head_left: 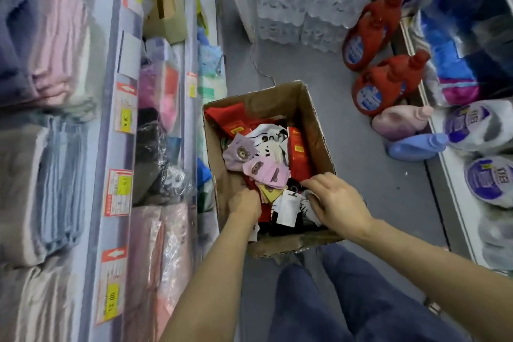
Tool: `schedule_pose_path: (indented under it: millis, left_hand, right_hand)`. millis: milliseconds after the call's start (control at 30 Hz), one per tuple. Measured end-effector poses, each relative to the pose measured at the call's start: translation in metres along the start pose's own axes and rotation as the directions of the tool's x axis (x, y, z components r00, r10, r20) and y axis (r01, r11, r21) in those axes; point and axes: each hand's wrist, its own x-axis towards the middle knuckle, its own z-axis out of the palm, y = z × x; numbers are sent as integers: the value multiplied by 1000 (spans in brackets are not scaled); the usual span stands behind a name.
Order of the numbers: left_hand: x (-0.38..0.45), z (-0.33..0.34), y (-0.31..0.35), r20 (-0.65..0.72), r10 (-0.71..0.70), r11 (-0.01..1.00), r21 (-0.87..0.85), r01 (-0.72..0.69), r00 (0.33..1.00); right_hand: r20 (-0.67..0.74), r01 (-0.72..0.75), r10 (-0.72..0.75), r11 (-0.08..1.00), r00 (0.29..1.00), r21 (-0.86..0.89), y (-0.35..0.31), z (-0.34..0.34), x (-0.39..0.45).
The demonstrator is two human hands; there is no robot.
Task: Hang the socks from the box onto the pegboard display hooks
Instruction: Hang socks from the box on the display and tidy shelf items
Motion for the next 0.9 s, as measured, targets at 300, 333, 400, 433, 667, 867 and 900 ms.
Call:
schedule_pose_path:
  millis: [300,333,400,433,667,867,900]
  left_hand:
    - [49,38,0,175,-136,971,219,96,975]
    - [52,40,1,185,-145,972,211,105,972]
    - [58,41,0,180,-152,973,198,115,972]
    - [61,40,-1,174,-152,974,195,117,973]
    - [60,38,-13,128,-31,963,269,-4,991]
    - [49,27,-3,272,16,994,96,-43,962]
    - [46,22,1,273,-6,998,56,-10,962]
  right_hand:
    - [164,80,-72,996,984,-48,24,0,31]
    - [176,67,-55,996,983,-63,25,3,35]
    - [208,20,-2,996,978,-86,23,10,42]
    - [236,1,23,995,971,-100,21,14,47]
    - [373,-274,288,957,882,-91,10,48,98]
    - [397,-597,591,793,702,-125,32,96,144]
    - [400,-630,621,766,673,-130,36,101,148]
